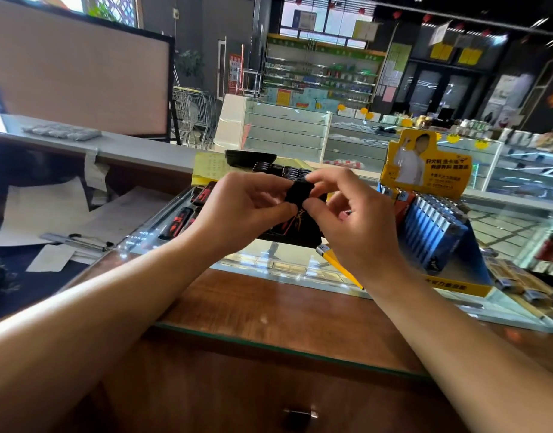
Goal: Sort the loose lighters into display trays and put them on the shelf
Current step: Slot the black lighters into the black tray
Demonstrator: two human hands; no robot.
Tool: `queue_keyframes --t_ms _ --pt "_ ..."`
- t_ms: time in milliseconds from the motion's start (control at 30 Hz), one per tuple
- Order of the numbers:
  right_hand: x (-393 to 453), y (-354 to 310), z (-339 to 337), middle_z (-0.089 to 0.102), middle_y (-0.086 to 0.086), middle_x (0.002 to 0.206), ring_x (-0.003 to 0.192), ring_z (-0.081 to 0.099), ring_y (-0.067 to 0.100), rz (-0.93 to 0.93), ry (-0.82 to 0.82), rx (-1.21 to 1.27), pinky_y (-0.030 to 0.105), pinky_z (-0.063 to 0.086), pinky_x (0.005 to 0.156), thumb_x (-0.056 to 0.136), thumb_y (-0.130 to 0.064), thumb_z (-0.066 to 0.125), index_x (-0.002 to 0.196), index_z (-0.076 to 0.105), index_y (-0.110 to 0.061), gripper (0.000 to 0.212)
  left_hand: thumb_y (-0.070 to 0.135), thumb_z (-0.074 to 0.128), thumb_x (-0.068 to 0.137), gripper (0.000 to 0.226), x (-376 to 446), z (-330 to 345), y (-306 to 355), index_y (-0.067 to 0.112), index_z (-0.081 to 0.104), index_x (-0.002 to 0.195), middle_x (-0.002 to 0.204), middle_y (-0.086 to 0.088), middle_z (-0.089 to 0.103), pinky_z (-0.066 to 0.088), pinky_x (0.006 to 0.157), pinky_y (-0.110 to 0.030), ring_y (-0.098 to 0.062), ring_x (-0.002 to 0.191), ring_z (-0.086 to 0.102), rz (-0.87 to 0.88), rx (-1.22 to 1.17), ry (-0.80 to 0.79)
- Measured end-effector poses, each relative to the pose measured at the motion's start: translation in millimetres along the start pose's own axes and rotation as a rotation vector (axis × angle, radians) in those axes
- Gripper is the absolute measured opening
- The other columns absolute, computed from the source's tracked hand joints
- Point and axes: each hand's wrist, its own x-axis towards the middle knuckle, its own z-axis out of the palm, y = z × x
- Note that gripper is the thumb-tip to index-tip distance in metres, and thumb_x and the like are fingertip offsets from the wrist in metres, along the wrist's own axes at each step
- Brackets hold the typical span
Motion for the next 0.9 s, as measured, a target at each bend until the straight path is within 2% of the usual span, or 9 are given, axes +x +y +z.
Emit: queue_keyframes --t_ms 133,233,300,400,500,633,767,900 --pt "-1.7 1.5 2.2 0.056 -0.02 0.059 0.057 0.056 0.006 0.047 0.022 0.003 0.015 0.041 0.053 0.087 -0.016 0.071 0.102 0.07 -0.023 0.017 0.006 0.077 0.082 0.032 -0.8 1.3 1.4 0.036 0.073 0.095 0.079 -0.001 0.073 0.057 0.068 -0.033 -0.015 0.068 0.071 0.003 0.024 -0.017" --pt "-1.2 0.8 2.5 0.056 -0.021 0.057 0.055 0.056 0.005 0.083 0.014 0.022 0.016 0.043 0.053 0.087 -0.019 0.072 0.099 0.069 -0.026 0.014 0.004 0.076 0.082 0.035 0.3 0.8 0.3 0.037 0.072 0.093 0.079 -0.001 0.072 0.055 0.067 -0.03 -0.01 0.066 0.066 0.002 0.023 -0.005" --pt "-0.1 -1.6 1.7 0.057 -0.016 0.058 0.056 0.057 0.007 0.098 0.01 0.041 0.023 0.047 0.053 0.087 -0.02 0.072 0.097 0.068 -0.028 0.014 0.005 0.076 0.083 0.034 1.2 0.8 -0.7 0.036 0.072 0.095 0.078 -0.001 0.072 0.055 0.069 -0.032 -0.011 0.067 0.066 0.0 0.028 -0.004" --pt "2.7 -4.5 0.2 0.062 -0.012 0.071 0.061 0.058 0.012 0.11 -0.001 0.074 0.035 0.053 0.059 0.087 -0.019 0.071 0.103 0.068 -0.028 0.019 0.005 0.076 0.083 0.035 1.4 0.7 0.5 0.038 0.07 0.095 0.08 0.003 0.071 0.057 0.073 -0.036 -0.013 0.069 0.068 0.01 0.023 -0.007" --pt "3.0 -5.0 -0.4 0.062 -0.011 0.07 0.062 0.059 0.016 0.113 -0.025 0.055 0.038 0.053 0.061 0.087 -0.018 0.07 0.107 0.071 -0.028 0.023 0.014 0.079 0.081 0.028 1.2 0.4 -1.1 0.038 0.072 0.094 0.081 0.0 0.073 0.06 0.073 -0.04 -0.016 0.072 0.07 0.015 0.05 -0.017" --pt "4.0 -7.3 -0.8 0.064 -0.007 0.068 0.064 0.061 0.014 0.136 -0.042 0.081 0.039 0.054 0.063 0.087 -0.018 0.072 0.099 0.07 -0.028 0.015 0.016 0.08 0.081 0.019 0.6 -1.2 -2.9 0.023 0.076 0.098 0.081 0.001 0.074 0.061 0.072 -0.043 -0.012 0.072 0.071 0.002 0.101 -0.011" --pt "10.4 -12.1 1.0 0.067 -0.004 0.072 0.066 0.06 0.014 0.116 -0.036 0.069 0.04 0.053 0.063 0.086 -0.017 0.072 0.092 0.068 -0.031 0.016 0.019 0.08 0.079 0.019 0.8 -7.5 -0.9 0.023 0.077 0.097 0.08 0.008 0.073 0.058 0.073 -0.034 -0.004 0.072 0.069 0.022 0.219 0.043" --pt "21.3 -11.2 0.9 0.067 -0.008 0.076 0.067 0.061 0.015 0.074 0.029 0.038 0.042 0.053 0.061 0.087 -0.02 0.07 0.094 0.067 -0.027 0.01 0.03 0.076 0.084 0.024 0.4 -32.8 -6.4 0.024 0.074 0.106 0.093 0.011 0.072 0.056 0.078 -0.032 -0.004 0.079 0.064 0.13 0.531 0.09"
